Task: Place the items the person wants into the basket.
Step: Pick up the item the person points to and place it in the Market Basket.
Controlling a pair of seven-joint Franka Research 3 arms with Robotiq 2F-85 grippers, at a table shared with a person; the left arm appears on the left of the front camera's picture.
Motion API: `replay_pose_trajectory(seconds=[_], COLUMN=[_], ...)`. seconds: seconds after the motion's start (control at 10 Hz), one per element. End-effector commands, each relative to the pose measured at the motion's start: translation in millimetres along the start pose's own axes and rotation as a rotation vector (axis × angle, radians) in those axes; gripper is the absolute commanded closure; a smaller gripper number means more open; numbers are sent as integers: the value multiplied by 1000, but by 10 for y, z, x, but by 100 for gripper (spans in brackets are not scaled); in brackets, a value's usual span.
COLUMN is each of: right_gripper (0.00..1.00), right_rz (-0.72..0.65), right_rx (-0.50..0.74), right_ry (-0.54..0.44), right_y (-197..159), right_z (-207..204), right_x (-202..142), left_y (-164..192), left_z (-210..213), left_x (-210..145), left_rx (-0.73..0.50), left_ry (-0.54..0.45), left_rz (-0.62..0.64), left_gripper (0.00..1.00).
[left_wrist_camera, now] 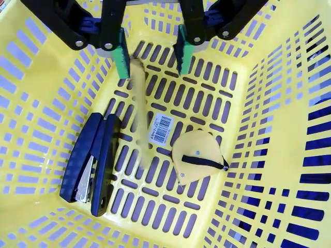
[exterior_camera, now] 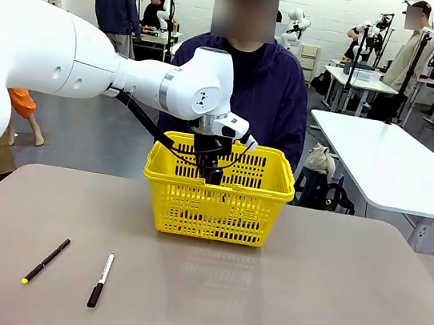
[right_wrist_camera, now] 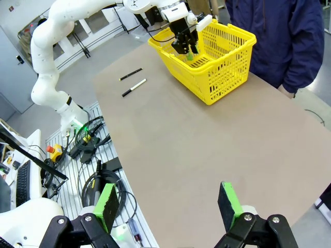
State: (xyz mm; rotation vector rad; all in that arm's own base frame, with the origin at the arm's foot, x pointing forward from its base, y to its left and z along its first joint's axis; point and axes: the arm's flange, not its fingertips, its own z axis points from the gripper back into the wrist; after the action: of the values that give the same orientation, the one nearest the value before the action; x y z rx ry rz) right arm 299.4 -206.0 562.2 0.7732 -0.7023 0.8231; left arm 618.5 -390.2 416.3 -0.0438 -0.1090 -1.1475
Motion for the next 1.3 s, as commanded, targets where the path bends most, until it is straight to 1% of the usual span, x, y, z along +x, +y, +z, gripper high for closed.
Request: replay_pose_trajectory(seconds=[0.0,0.5,0.7,0.8,0.9,1.0,1.2], right_gripper=[0,0,0,0,0,0,0], right_rz=[12,12,12,12,12,12,12], right_rx=[9,9,9,9,9,9,9], right_ry=[-30,-30,-30,-30,-30,-30,-30], right_y=[-13,-13,-13,-13,-13,-13,-13], right_z=[2,2,2,2,2,2,2], right_x=[14,14,14,14,14,14,14], left_y=[26,33,36,28,-10,-114,-321], left_z=[30,46,86,175,355,660,1233], left_x=[39,36,30,-8,-87,-220,-639], left_rx=[27,22,29,20,5,31,64], left_ry=[2,8,4,-4,-4,-11,-63], left_rz=[3,6,30,49,77,112,129], left_gripper=[0,0,0,0,0,0,0])
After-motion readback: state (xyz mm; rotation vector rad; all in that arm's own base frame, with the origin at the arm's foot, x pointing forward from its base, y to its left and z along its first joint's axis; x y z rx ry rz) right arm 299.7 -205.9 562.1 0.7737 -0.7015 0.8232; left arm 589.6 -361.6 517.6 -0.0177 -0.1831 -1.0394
